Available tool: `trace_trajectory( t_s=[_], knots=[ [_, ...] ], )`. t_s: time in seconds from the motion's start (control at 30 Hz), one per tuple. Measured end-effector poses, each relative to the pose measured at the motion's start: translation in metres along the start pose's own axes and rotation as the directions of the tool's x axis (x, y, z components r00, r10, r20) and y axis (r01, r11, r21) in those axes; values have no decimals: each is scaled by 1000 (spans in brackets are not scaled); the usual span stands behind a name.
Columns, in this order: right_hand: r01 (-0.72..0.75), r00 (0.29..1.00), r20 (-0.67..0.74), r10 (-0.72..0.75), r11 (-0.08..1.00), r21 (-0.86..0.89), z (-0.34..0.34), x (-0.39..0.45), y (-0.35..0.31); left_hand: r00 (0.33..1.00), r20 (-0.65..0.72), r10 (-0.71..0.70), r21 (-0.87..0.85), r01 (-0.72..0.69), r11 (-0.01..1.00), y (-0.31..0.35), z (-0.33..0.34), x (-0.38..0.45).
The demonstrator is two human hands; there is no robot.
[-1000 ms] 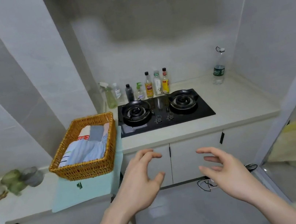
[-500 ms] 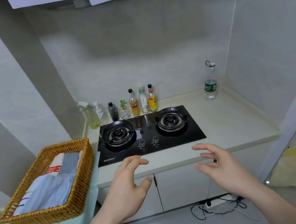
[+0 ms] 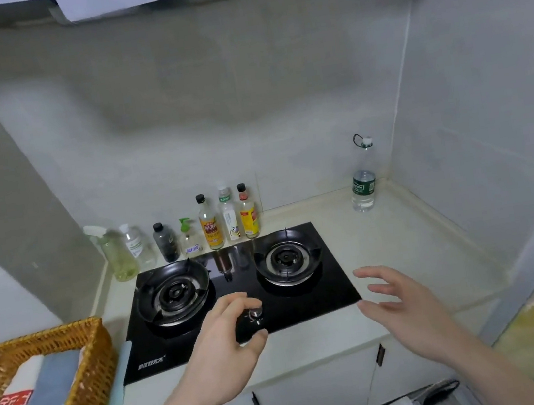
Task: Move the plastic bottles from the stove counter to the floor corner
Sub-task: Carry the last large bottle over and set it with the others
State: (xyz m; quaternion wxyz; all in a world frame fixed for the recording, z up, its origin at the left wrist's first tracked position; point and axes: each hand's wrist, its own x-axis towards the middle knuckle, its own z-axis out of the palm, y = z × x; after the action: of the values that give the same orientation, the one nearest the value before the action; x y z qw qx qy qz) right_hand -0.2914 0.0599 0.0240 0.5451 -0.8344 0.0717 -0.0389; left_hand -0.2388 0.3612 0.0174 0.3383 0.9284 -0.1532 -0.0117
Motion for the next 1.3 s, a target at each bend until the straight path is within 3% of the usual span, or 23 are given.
trace_trajectory(
  t_s=[0.2, 0.53, 1.03, 1.3],
  knots=[
    [-51, 995, -92, 48, 998, -30, -24, 63, 7, 993, 98, 68, -9, -68, 998, 5, 15, 95],
    [-111, 980, -173, 101, 993, -46, -82, 144, 37, 979, 116, 167, -8, -168, 986, 47, 45, 214],
    [3, 1000, 19, 0, 982, -189, -219, 332, 99, 998, 0, 60, 41, -60, 997, 126, 129, 344],
    [45, 996, 89, -19, 953, -300, -232, 418, 112, 1000, -23, 16, 85, -14, 996, 140, 131, 368]
  ],
)
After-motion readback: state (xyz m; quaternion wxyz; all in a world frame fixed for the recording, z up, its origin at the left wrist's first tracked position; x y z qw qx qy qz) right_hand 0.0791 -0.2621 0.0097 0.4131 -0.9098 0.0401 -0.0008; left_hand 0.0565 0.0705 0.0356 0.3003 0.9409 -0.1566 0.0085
